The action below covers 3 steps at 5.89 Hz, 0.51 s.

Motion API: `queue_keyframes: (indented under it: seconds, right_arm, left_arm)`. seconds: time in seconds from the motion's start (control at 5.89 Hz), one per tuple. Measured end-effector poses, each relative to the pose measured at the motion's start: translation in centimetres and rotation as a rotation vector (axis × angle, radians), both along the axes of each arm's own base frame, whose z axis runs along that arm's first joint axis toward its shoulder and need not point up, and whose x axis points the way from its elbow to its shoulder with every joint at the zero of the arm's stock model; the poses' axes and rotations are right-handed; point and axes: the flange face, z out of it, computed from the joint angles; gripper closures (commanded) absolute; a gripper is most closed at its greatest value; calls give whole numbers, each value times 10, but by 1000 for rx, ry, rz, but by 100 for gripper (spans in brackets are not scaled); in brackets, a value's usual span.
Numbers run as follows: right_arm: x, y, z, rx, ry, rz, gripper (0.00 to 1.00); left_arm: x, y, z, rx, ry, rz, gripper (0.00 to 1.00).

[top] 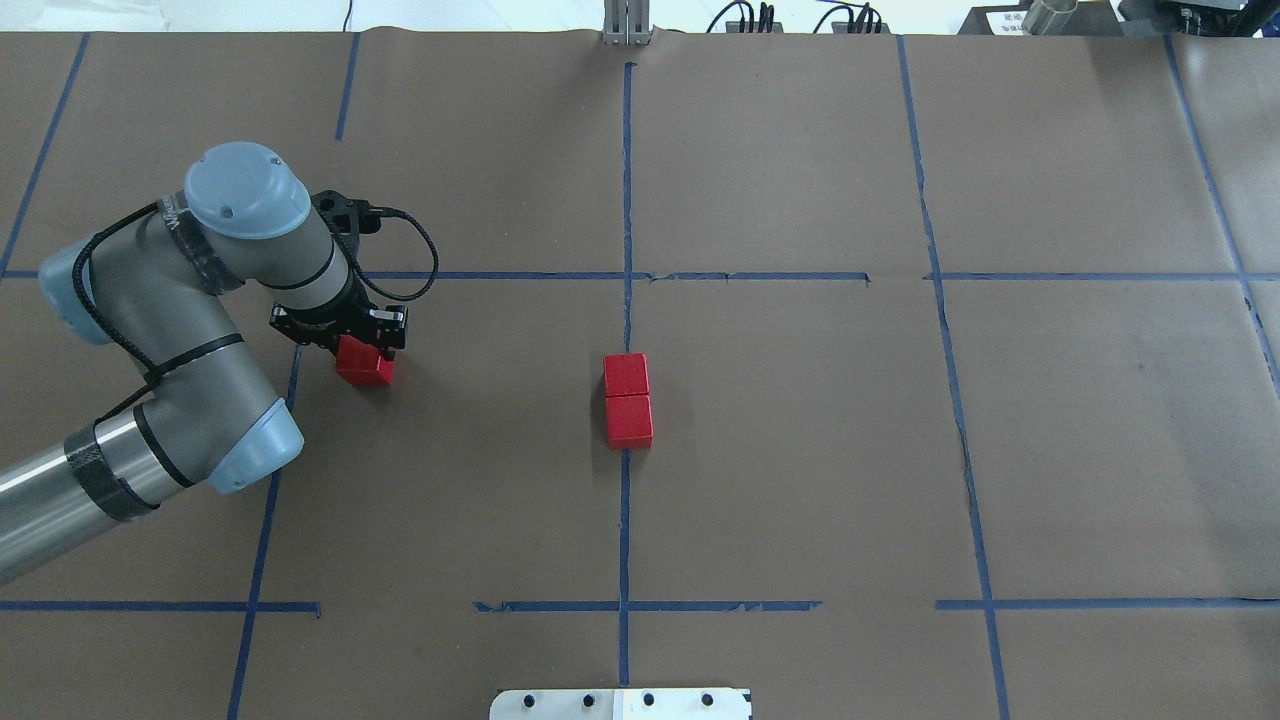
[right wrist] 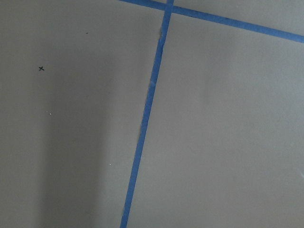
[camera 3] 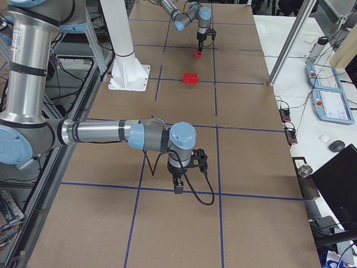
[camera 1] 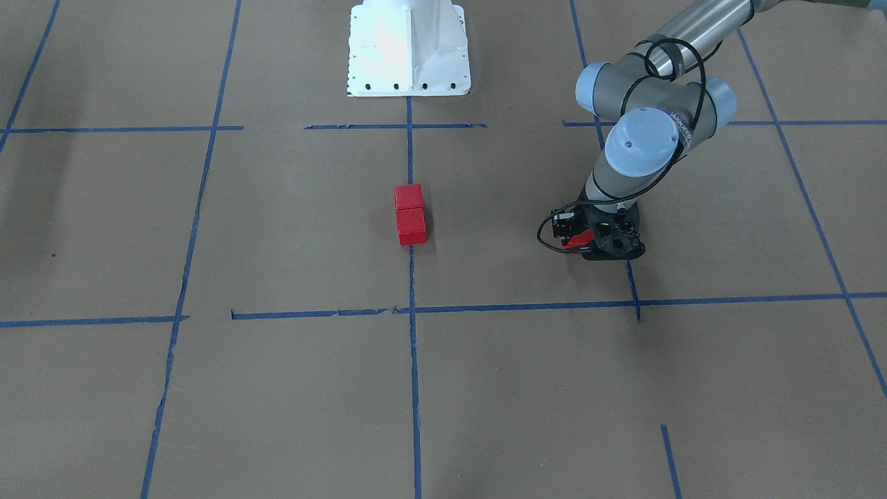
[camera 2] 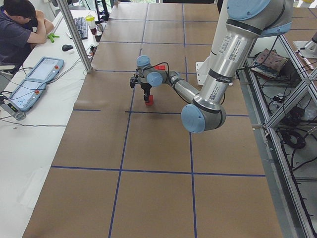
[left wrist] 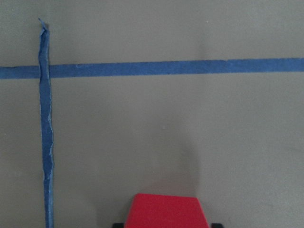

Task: Form red blocks into L shape at center
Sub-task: 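Lower the left gripper and grasp the last red cube, then carry the red cube beside the farther cube of the pair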

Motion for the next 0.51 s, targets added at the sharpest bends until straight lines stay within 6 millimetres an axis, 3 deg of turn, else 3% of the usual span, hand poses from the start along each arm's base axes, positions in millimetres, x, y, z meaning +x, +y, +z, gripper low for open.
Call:
queue_keyframes:
  seconds: [0.51]
  right_arm:
    - [0, 0, -1, 1, 0, 1, 1]
  left_arm:
    - [-5, 1, -37, -93, 47, -125, 67]
